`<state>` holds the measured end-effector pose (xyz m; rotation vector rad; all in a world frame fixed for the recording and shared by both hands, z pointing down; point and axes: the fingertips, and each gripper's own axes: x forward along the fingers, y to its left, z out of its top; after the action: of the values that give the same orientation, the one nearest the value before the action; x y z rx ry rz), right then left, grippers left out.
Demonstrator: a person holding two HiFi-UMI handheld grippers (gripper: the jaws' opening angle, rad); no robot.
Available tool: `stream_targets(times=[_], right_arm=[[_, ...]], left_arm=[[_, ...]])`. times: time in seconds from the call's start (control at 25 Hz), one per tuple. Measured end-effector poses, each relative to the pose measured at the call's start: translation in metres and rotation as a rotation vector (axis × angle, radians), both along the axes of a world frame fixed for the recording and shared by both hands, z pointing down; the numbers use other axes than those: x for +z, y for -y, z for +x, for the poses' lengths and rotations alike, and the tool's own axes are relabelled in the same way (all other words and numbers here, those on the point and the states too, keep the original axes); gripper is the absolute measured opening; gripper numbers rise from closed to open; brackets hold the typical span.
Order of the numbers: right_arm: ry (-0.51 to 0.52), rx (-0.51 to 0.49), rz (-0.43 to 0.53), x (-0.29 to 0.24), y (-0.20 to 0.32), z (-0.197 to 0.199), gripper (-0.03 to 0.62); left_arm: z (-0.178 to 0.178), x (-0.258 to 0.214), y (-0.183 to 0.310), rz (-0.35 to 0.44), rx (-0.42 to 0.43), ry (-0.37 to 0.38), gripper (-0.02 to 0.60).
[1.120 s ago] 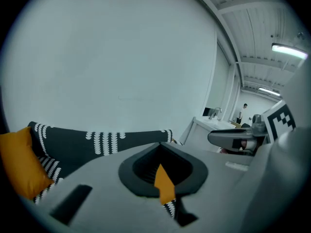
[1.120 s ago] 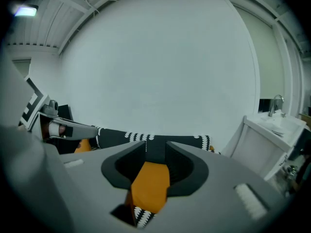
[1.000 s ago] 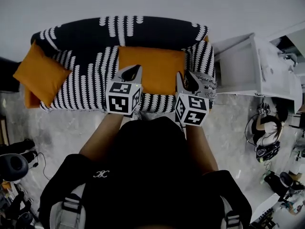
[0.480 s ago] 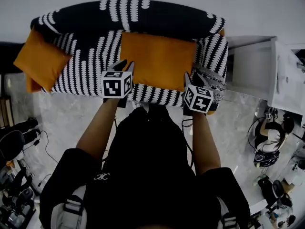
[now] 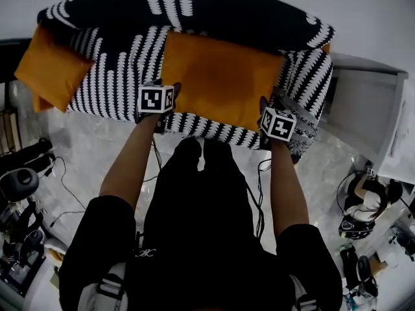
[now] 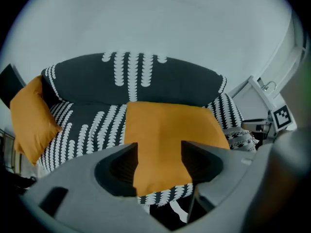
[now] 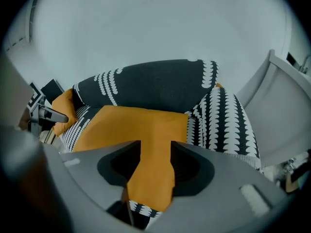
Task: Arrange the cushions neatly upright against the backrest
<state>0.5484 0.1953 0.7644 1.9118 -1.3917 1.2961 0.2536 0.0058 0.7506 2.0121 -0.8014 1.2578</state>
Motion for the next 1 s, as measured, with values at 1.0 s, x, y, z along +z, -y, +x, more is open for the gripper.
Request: stream_targets(times=[1.0], right_arm=[[0.212, 0.012, -0.282, 0.162, 0.025, 0.048, 0.180]], left_arm=[[0.012, 0.157, 0.036, -0.164, -0.045, 0.135, 0.260]])
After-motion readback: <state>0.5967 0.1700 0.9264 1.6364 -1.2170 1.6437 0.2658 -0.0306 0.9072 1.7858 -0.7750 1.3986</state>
